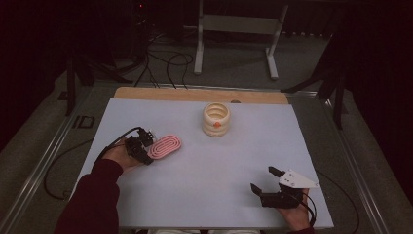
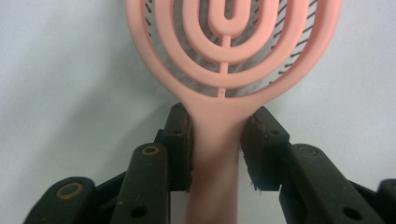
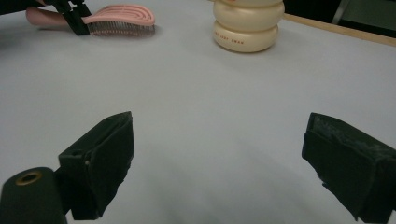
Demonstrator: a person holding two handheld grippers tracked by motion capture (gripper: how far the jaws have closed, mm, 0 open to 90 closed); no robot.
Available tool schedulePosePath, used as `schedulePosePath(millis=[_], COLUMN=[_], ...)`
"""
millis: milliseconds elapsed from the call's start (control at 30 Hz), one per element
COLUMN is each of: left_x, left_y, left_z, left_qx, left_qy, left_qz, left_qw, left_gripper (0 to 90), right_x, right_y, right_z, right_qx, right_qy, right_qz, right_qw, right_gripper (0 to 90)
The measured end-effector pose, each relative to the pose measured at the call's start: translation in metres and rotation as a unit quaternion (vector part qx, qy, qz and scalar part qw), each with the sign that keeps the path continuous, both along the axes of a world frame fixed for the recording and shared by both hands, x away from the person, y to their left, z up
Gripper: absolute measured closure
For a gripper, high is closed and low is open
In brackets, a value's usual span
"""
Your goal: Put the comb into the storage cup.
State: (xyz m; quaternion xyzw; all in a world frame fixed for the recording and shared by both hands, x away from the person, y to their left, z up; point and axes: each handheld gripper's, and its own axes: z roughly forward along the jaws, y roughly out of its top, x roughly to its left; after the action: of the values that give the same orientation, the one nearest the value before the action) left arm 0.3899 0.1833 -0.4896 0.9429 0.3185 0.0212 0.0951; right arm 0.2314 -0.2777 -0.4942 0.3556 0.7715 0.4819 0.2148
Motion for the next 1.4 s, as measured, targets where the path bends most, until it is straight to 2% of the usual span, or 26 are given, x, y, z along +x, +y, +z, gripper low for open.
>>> schedulePosePath(millis=[400,533,667,800,1400], left_x=[-0.002,-0.003,-0.003,-0.003,-0.008], left_y=[0.001,0.002,0.004,0.006,0.005], left_z=[0.001,0.002,0.007,0.011,0.020], left_qx=[-0.004,-0.006,-0.022,-0.028,-0.039], left_qy=[-0.012,-0.014,-0.021,-0.025,-0.047], left_qz=[-0.009,-0.006,-0.001,0.003,0.015], left_qw=[0.9999,0.9999,0.9996,0.9993,0.9980], left_gripper=[69.2,69.4,69.5,69.5,69.5], right_x=[0.000,0.000,0.000,0.000,0.000], right_y=[0.000,0.000,0.000,0.000,-0.001], right_z=[0.000,0.000,0.000,0.000,0.000], right_qx=[0.002,0.002,0.002,0.002,0.002], right_qy=[0.003,0.003,0.003,0.004,0.001], right_qz=[-0.001,-0.001,-0.001,-0.001,-0.002], right_qw=[1.0000,1.0000,1.0000,1.0000,1.0000], right_gripper=[9.4,9.4,9.4,9.4,9.3])
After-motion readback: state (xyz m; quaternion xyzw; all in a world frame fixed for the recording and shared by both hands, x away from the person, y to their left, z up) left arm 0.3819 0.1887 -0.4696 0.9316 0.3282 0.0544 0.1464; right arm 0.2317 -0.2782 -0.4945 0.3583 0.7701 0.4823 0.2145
